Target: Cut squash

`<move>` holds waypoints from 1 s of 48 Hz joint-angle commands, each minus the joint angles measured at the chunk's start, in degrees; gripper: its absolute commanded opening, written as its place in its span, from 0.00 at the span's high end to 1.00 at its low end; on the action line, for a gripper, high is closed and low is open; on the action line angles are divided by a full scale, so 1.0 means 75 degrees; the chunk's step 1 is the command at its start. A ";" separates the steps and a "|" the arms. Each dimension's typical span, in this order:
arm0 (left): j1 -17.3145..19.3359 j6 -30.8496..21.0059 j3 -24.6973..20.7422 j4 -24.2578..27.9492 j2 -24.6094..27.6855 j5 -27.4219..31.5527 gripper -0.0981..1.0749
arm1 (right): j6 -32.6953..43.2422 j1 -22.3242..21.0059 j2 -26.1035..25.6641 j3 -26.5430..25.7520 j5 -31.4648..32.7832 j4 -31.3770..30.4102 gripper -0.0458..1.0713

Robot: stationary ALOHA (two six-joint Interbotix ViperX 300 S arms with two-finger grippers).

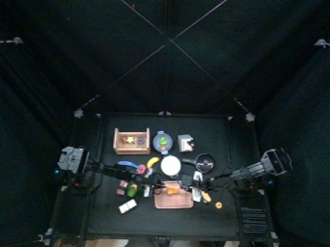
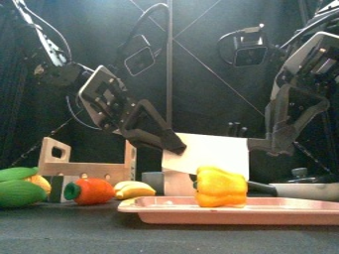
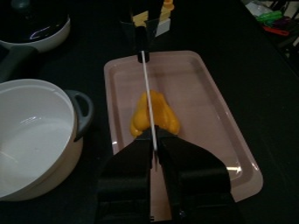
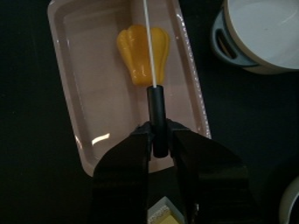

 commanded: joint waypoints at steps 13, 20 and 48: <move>-0.0070 0.0000 -0.0094 -0.0199 0.0035 0.0023 0.51 | 0.0023 0.0000 0.0117 -0.0105 0.0000 0.0012 0.47; -0.0059 0.0000 -0.0105 -0.0246 0.0059 0.0023 0.51 | 0.0035 -0.0012 0.0141 -0.0105 0.0012 0.0023 0.47; -0.0141 0.0000 -0.0094 -0.0246 0.0246 0.0117 0.51 | 0.0035 -0.0012 0.0281 -0.0129 0.0000 0.0023 0.47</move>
